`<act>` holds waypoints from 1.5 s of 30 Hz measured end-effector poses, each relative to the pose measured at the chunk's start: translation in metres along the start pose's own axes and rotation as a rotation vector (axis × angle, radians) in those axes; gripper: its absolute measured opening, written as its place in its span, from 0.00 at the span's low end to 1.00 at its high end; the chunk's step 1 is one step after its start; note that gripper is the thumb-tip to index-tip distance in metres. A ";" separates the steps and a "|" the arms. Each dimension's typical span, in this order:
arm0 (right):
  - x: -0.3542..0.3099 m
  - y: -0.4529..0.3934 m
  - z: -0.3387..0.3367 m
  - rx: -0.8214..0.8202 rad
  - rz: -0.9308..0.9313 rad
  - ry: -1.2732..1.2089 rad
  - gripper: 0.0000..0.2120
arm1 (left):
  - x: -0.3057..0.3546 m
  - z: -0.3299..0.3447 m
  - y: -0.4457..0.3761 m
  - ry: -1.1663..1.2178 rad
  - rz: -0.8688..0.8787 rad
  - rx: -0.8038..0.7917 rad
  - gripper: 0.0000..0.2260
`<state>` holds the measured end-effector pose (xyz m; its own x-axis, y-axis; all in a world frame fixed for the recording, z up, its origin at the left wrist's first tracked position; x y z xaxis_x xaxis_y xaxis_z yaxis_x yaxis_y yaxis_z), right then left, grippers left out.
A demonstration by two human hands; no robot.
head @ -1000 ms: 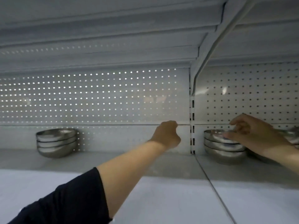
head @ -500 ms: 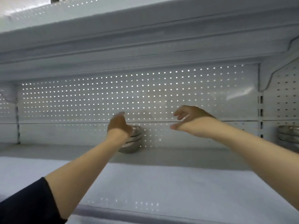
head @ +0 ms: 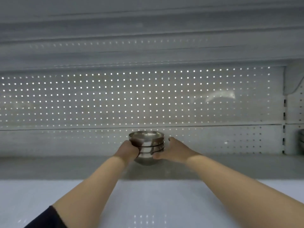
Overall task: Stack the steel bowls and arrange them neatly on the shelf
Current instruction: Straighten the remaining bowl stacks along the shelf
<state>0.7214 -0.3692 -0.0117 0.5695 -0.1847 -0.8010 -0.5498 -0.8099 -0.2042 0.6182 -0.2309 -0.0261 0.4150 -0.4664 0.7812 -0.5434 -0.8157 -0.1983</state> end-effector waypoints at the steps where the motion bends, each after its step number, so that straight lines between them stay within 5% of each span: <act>1: 0.004 -0.003 0.001 0.022 0.004 -0.037 0.35 | 0.001 0.002 0.001 0.029 0.005 -0.006 0.11; 4: 0.018 -0.007 0.007 0.050 0.038 -0.167 0.39 | -0.001 0.003 0.008 0.033 -0.020 -0.016 0.05; 9: 0.024 -0.013 0.023 0.014 -0.041 -0.302 0.14 | -0.016 0.002 0.000 -0.003 -0.070 -0.052 0.10; 21: 0.024 -0.014 0.015 0.148 -0.065 -0.275 0.11 | -0.016 0.004 -0.007 0.031 0.034 -0.045 0.10; 34: 0.048 0.075 -0.170 0.261 -0.052 -0.095 0.09 | 0.136 0.111 0.039 0.121 0.166 -0.046 0.03; 39: 0.093 0.102 -0.244 0.343 0.010 -0.067 0.10 | 0.195 0.187 0.054 0.041 0.195 -0.078 0.11; 45: 0.158 0.113 -0.311 0.411 0.098 -0.303 0.12 | 0.242 0.263 0.073 0.019 0.245 -0.132 0.05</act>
<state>0.9391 -0.6630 0.0137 0.3345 -0.0302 -0.9419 -0.8210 -0.5001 -0.2755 0.8712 -0.4934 -0.0071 0.2467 -0.6365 0.7307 -0.7166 -0.6274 -0.3046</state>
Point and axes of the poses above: each hand's wrist, its own y-axis away from the middle knuckle, its own z-axis out of the palm, x = y × z, the point moved 6 cm from there along -y, towards the middle knuckle, and after that the axes turned 9 degrees about -y, right-handed, at the moved point
